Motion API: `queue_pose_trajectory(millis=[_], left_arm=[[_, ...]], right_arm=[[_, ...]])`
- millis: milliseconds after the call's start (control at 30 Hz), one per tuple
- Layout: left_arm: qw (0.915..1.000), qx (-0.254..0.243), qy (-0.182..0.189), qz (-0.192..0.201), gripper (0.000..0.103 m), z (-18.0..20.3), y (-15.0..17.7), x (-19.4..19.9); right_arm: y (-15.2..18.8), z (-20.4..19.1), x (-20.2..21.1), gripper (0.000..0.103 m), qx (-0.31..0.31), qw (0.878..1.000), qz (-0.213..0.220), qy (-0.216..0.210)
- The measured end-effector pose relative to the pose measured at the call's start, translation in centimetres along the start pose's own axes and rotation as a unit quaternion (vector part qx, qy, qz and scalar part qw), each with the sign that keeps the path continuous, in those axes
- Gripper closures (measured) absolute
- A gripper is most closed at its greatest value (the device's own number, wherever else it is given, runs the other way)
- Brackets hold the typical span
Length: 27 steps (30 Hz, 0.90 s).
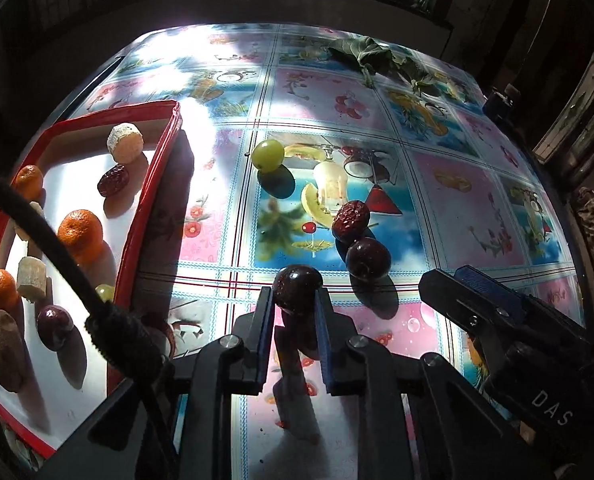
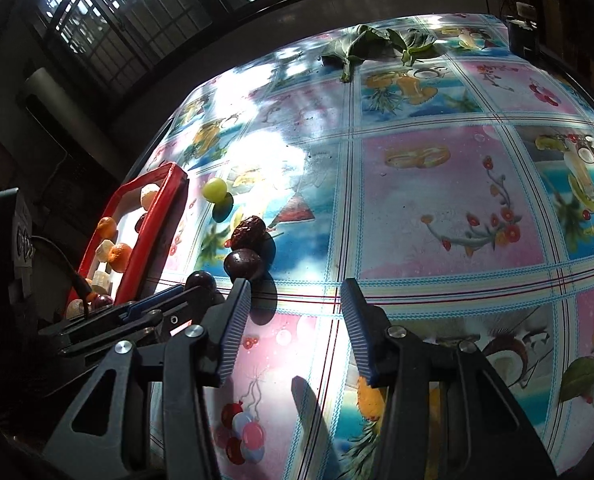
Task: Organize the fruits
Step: 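Close left tool on a dark plum while right tool closes on another dark plum, then lift and carry both dark plums over the tray with both tools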
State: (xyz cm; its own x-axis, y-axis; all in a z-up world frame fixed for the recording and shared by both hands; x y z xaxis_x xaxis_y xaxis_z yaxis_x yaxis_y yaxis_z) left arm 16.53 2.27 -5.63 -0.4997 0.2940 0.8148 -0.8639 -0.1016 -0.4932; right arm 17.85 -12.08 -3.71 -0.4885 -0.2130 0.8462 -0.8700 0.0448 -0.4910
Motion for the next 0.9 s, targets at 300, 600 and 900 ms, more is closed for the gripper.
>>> queue_pose_trajectory(millis=[300, 600, 900], left_arm=[[0.9985, 0.038, 0.040, 0.000, 0.085, -2.9, 0.9, 1.9], [0.9972, 0.058, 0.047, 0.002, 0.085, -3.7, 1.9, 3.0], [0.9974, 0.056, 0.043, 0.014, 0.085, -2.8, 3.0, 5.0]], right_arm=[[-0.6, -4.0, -2.5, 0.063, 0.058, 0.998, -0.018, -0.003], [-0.4, -5.3, -2.6, 0.074, 0.086, 0.996, -0.015, 0.013], [1.1, -3.6, 1.9, 0.074, 0.048, 0.999, 0.008, -0.010]])
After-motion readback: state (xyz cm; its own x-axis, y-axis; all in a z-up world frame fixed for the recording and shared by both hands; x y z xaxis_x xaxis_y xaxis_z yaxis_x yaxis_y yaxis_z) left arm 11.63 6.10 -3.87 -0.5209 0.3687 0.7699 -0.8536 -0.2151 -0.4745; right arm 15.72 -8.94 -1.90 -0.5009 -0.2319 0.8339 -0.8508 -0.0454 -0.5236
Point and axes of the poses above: each gripper's, at about its wrist camera, not at the fingertips, and x roughly against the way its jaws point, z to its right, y to its underside, the point moved 2 cm from there along -x, roughly the way its jaws point, and after that the axes turned 14 degrees about y, right-handed, at the moved point
